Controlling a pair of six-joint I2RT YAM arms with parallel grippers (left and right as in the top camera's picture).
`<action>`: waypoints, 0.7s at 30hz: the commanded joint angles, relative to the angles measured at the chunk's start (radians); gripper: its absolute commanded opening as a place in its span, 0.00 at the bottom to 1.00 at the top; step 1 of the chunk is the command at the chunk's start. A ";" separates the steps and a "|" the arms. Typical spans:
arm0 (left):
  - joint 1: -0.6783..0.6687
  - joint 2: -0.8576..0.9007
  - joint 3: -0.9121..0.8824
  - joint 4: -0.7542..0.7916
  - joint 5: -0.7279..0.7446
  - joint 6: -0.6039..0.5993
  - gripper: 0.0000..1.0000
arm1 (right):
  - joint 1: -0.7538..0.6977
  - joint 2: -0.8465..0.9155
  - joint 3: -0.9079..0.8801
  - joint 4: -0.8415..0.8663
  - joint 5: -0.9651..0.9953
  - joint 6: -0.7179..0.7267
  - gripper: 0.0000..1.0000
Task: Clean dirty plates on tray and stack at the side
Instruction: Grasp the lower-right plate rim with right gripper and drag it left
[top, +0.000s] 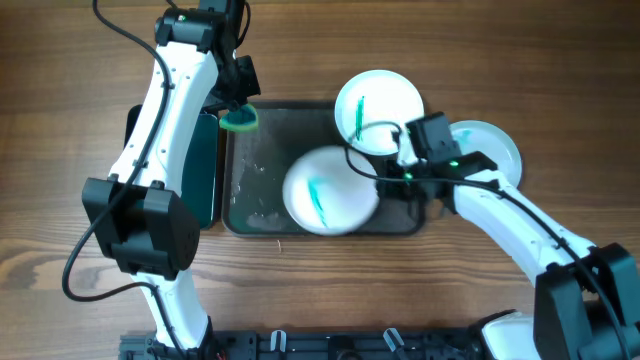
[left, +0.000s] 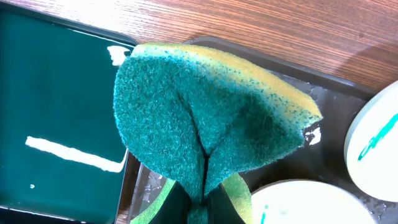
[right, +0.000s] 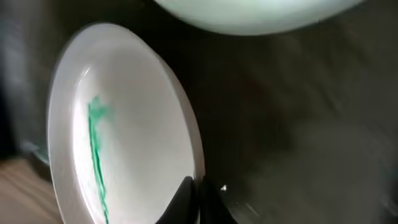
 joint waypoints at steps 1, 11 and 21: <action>0.000 -0.029 0.012 0.003 0.005 0.016 0.04 | 0.093 0.029 0.026 0.106 0.088 0.174 0.04; 0.000 -0.029 0.012 0.004 0.005 0.016 0.04 | 0.172 0.222 0.054 0.258 0.118 0.260 0.09; 0.000 -0.029 -0.035 -0.016 0.074 0.011 0.04 | 0.169 0.377 0.213 0.122 0.093 0.209 0.23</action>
